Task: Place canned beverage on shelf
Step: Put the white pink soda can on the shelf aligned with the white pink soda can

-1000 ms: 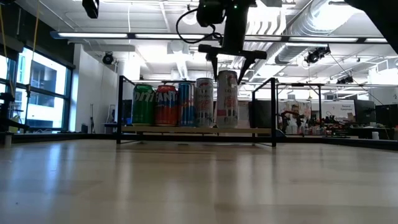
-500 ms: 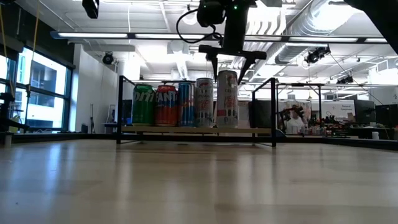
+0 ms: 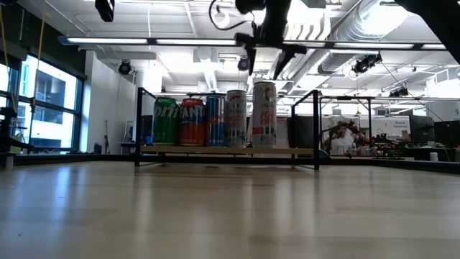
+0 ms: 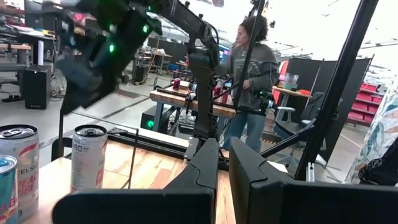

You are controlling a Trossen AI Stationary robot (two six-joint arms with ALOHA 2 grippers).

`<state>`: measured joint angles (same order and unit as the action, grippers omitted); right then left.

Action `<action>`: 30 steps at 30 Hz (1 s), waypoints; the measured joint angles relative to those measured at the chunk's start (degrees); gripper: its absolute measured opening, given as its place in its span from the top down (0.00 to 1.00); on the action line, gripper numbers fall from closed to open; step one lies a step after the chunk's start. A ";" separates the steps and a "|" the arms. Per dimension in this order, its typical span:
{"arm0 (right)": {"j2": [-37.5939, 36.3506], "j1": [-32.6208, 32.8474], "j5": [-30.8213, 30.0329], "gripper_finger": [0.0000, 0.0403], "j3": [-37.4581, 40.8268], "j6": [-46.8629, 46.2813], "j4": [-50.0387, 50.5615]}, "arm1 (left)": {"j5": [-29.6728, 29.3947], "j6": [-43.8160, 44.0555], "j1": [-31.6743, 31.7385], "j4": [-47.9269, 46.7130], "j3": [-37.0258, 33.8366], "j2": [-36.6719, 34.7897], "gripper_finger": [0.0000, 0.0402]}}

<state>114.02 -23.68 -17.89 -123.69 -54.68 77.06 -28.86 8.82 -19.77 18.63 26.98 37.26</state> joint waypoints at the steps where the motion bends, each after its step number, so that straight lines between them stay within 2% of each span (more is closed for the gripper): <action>1: 0.00 -0.42 0.13 0.26 -1.54 2.29 0.76 | 0.00 0.00 0.00 0.00 0.00 0.00 1.00; 7: -0.62 -3.13 5.74 0.26 -11.46 24.87 2.52 | 0.00 -0.02 0.00 0.00 0.00 0.00 1.00; 11: -4.95 -4.21 12.08 0.26 -8.69 38.87 -1.53 | 0.00 -0.01 0.00 0.04 0.00 0.02 1.00; 13: -5.92 -4.42 12.38 0.26 -8.69 41.93 -2.23 | 0.00 0.00 0.00 0.05 0.00 0.00 1.00; 17: -6.10 -4.48 13.25 0.26 -8.67 52.09 -0.31 | 0.00 0.00 0.00 0.04 0.00 0.00 1.00; 21: -4.88 -4.51 18.38 0.26 -8.67 66.88 4.30 | -0.02 -0.01 0.00 0.07 0.00 0.00 1.00; 26: -2.05 -4.46 23.10 0.26 -8.60 75.37 8.32 | -0.25 -0.02 0.02 0.07 0.00 -0.02 1.00; 30: 0.34 -4.46 24.63 0.26 -8.60 76.74 8.56 | -0.24 -0.02 0.00 0.07 0.00 -0.02 1.00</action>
<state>114.36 -28.14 6.75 -132.29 22.05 85.62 -29.10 8.80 -19.77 18.70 26.98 37.23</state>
